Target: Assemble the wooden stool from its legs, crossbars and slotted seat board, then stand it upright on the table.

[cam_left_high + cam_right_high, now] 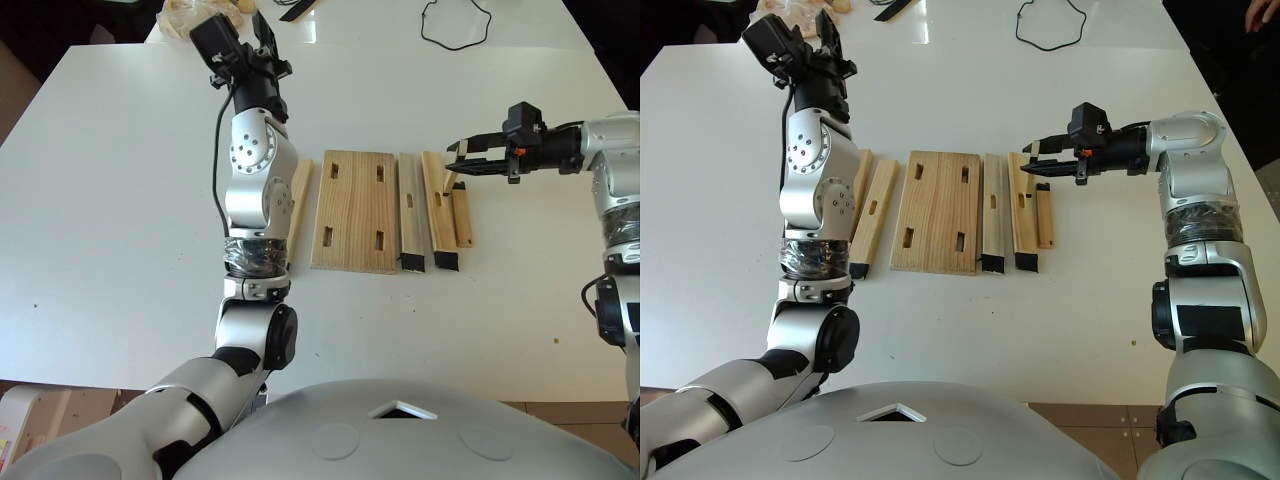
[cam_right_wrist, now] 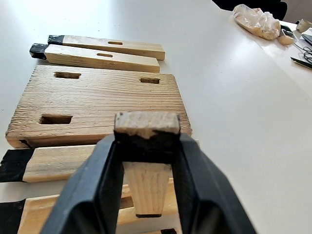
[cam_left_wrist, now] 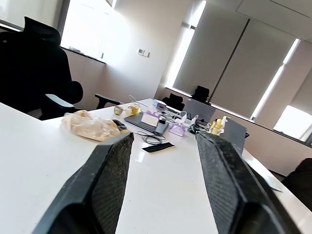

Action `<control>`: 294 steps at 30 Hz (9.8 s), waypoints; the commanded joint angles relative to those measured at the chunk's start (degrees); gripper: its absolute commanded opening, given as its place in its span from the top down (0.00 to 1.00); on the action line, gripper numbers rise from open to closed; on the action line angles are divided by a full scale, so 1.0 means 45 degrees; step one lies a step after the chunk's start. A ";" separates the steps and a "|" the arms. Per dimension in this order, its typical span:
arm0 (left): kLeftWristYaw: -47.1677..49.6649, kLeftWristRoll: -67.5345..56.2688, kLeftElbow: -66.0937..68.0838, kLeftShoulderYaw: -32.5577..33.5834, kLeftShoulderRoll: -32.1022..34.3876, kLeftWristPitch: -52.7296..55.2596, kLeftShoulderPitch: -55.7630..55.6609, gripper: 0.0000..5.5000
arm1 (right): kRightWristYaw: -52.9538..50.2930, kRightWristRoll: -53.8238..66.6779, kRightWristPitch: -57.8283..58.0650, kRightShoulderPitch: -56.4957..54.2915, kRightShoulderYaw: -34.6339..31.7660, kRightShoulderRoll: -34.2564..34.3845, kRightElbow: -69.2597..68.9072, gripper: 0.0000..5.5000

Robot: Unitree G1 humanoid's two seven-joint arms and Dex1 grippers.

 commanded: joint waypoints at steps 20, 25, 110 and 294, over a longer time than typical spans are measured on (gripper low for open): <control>-0.0628 0.0121 0.0356 0.0310 0.0066 0.0031 -0.0407 0.57 | 0.0317 0.0544 0.0555 0.1959 -0.0494 0.0070 -0.2000 0.76; -0.0716 0.0089 0.0429 0.0392 0.0218 0.0147 -0.0466 0.57 | 0.0066 0.0628 0.0789 0.2261 -0.0599 0.0100 -0.2356 0.76; -0.0534 0.0134 -0.0555 0.0988 0.0534 0.1027 -0.0181 0.57 | -1.0350 0.2351 0.6277 0.3102 -0.2060 0.3508 -0.9252 0.36; -0.8706 -1.7323 -0.5720 0.0323 0.7027 1.0092 0.2361 0.60 | -0.5819 1.0113 1.2909 0.3301 -0.2349 0.2118 -1.2322 0.62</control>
